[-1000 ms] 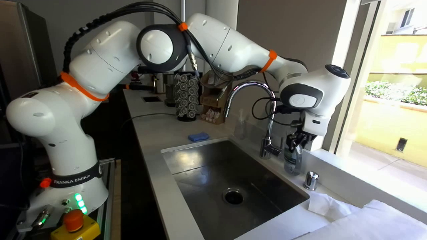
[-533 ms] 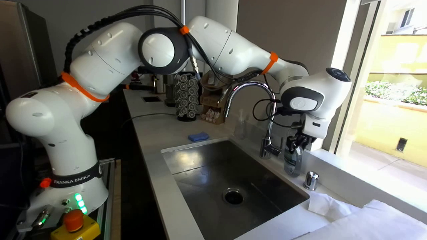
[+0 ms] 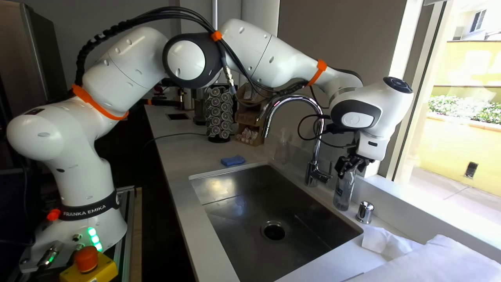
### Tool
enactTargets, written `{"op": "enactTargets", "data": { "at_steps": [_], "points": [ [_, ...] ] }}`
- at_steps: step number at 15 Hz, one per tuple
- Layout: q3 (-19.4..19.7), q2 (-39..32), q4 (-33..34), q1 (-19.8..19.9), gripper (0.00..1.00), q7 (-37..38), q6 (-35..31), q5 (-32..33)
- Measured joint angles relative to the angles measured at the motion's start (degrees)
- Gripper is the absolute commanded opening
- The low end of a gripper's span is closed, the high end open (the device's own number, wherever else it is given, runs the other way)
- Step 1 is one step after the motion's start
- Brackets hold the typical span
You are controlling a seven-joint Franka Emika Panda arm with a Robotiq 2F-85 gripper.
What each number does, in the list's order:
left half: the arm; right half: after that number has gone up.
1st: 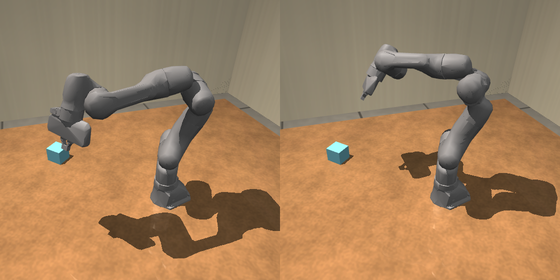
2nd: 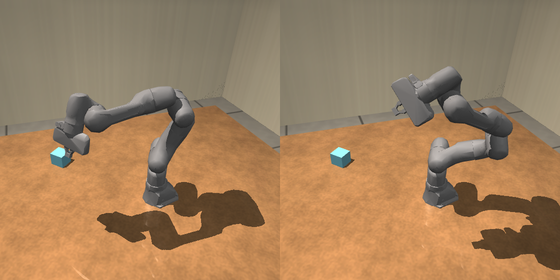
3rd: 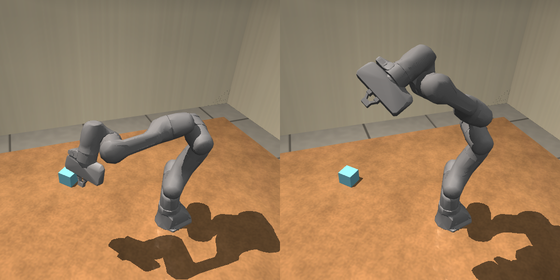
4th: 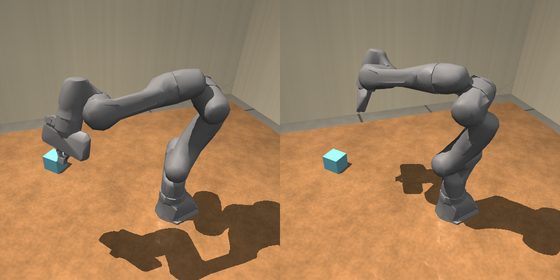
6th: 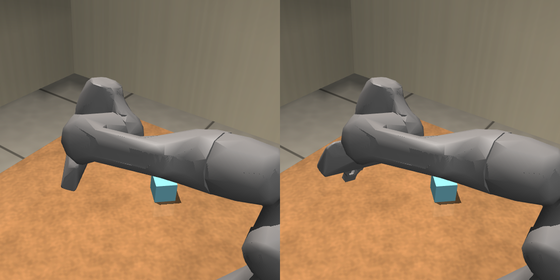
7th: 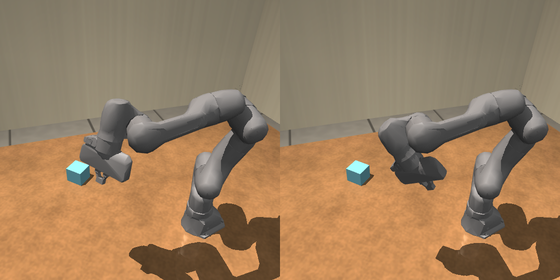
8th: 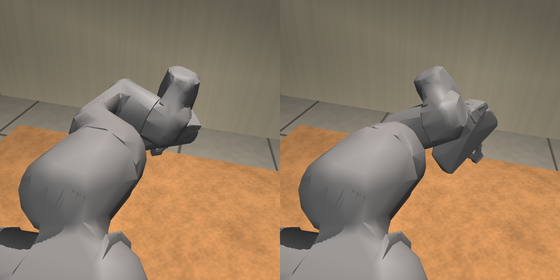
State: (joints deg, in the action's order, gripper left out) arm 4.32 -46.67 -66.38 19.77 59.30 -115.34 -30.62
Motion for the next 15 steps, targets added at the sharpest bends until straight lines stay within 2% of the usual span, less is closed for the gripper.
{"op": "enactTargets", "data": {
  "at_steps": [15],
  "points": [
    [0.32, 0.45, 1.36, -0.18, 1.00, 0.01, 0.00, 0.45]
  ]
}}
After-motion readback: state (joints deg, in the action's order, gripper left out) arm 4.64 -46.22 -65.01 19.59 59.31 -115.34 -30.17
